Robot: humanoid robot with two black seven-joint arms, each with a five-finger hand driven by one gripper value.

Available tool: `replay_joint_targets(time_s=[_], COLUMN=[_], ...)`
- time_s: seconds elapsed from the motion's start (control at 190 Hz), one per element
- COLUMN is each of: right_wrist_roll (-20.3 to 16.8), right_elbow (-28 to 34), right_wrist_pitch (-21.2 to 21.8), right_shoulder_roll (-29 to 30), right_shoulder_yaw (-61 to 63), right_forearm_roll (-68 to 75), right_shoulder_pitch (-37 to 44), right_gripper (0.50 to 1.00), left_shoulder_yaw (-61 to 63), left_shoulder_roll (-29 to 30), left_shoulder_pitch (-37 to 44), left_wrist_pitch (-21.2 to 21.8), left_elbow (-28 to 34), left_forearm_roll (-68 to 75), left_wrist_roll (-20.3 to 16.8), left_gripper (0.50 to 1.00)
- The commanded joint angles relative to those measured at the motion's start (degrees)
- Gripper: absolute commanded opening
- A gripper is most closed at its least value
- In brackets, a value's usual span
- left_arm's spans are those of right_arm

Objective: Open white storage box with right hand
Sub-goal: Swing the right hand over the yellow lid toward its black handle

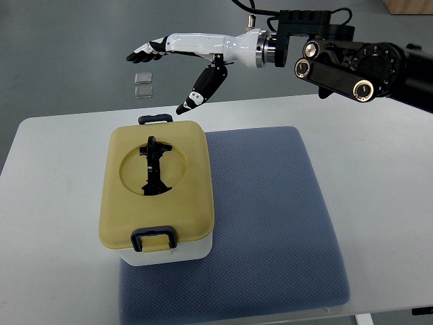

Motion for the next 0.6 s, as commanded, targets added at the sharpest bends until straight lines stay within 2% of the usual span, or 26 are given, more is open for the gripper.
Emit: replay_joint_targets(time_s=[0.0,0.305,0.593], right_wrist_roll=[0.0,0.0,0.0], right_elbow=[2.3,6.2,12.2], right_wrist_pitch=[3.0,7.9,8.8], right_shoulder_roll=[0.5,3.4,2.8], right_shoulder_yaw=[-0.8,-0.8,-0.5], right_forearm_roll=[-6.0,-25.6,-28.1], right_shoulder_pitch=[3.3,7.3,9.8], right_gripper=[0.928,0.926,0.913], left_shoulder_yaw=[0.0,0.0,0.0], left_shoulder_roll=[0.0,0.0,0.0], left_shoulder_pitch=[0.0,0.0,0.0], left_wrist_pitch=[0.0,0.0,0.0], left_elbow=[0.1,0.1,0.1], left_forearm_roll=[0.0,0.0,0.0], left_wrist_roll=[0.0,0.0,0.0], left_gripper=[1.0,1.0,1.0])
